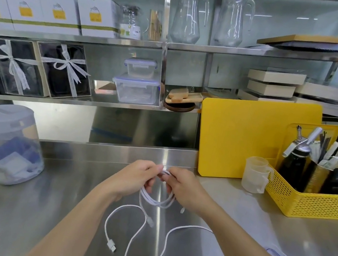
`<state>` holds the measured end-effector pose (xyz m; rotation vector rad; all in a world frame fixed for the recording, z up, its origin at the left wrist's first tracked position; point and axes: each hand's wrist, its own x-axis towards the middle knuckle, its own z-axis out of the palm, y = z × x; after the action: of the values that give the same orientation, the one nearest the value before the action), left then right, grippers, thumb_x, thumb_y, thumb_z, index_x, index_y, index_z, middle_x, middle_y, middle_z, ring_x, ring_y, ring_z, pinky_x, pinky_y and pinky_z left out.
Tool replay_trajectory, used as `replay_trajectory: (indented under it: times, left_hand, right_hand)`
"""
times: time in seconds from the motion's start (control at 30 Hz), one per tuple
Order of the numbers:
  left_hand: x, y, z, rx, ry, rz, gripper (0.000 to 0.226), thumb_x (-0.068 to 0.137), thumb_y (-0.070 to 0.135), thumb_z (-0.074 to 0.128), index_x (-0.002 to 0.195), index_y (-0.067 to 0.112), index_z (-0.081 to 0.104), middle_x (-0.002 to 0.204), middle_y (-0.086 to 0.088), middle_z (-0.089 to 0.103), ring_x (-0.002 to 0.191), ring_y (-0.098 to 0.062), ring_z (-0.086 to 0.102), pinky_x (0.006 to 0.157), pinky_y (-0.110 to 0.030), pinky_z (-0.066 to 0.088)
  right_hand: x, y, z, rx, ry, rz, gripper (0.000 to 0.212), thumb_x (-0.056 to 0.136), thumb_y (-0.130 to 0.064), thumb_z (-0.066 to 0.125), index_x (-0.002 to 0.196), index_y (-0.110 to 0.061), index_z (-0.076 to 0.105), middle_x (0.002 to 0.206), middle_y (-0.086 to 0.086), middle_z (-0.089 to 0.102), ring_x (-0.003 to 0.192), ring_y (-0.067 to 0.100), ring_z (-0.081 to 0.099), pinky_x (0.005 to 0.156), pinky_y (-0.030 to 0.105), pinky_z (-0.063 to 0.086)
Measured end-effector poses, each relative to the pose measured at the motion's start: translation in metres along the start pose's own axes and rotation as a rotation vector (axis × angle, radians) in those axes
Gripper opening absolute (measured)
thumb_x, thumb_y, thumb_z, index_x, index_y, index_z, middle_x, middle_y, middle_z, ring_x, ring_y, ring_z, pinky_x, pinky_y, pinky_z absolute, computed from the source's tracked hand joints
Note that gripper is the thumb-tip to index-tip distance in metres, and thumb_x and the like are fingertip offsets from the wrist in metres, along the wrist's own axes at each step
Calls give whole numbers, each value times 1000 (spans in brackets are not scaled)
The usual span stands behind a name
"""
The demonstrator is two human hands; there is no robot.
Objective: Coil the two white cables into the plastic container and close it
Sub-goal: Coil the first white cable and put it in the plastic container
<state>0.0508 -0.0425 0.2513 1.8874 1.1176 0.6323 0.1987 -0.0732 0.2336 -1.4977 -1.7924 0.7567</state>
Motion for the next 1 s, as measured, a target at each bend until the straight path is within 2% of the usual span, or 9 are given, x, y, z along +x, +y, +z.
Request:
replay_trajectory:
  times: [0.1,0.3,0.47,0.53,0.63,0.7,0.8,0.9,1.0]
  left_hand:
    - [-1,-9,2,-259,-3,-37,37,97,32,40,88,1,60,50,6,44,49,-11,45,68,-36,46]
    - [3,-9,5,-289,289,26,27,97,17,42,81,0,56,51,2,32,46,-9,32,54,-38,57]
    - [6,-22,1,52,364,71,33,98,23,40,86,-2,57,66,-9,46,48,-15,61,46,-25,53]
    - [8,-32,6,125,404,87,33,98,23,39,87,-2,57,77,-17,55,58,-24,67,39,-14,43]
    - [8,-38,15,127,433,125,32,99,19,38,87,-3,58,80,-23,56,63,-29,67,36,-10,38]
    - [9,-35,21,123,446,154,32,98,18,39,85,-4,58,74,-19,54,65,-31,64,40,-16,43]
    - [11,-32,31,143,449,182,33,98,18,40,80,-4,58,65,-7,52,64,-26,53,62,-36,48]
    - [13,-34,35,119,433,173,33,97,17,41,72,2,56,61,-1,50,61,-19,46,64,-34,40]
    - [10,-33,36,51,436,170,38,97,17,41,61,24,49,56,8,46,56,-9,44,60,-26,37]
  right_hand:
    - [-2,1,-4,23,-9,12,30,96,-25,43,67,-22,49,63,-3,51,57,10,48,56,20,41]
    - [-3,11,-17,88,-57,0,25,90,-30,55,85,-6,63,71,3,53,66,12,48,63,29,39]
    - [-4,23,-38,-231,-91,109,14,88,-14,59,80,-6,67,61,-3,53,57,7,47,54,19,36]
    - [-6,19,-44,-61,-37,107,16,87,-8,60,75,0,66,57,3,56,48,7,49,48,15,40]
    - [-11,9,-47,489,84,85,12,84,2,61,73,4,64,54,8,60,45,12,57,48,16,50]
    - [-11,3,-43,731,136,84,11,83,4,59,72,2,63,53,7,63,48,14,61,50,18,54]
    - [-10,0,-34,899,198,102,16,84,5,57,71,0,64,52,4,66,51,12,66,54,17,56]
    - [-12,4,-23,838,257,93,16,84,3,60,71,-5,65,57,6,68,55,15,67,57,19,56]
    - [-16,16,-7,473,277,68,17,79,-3,68,65,-11,63,61,6,63,56,15,58,55,19,50]
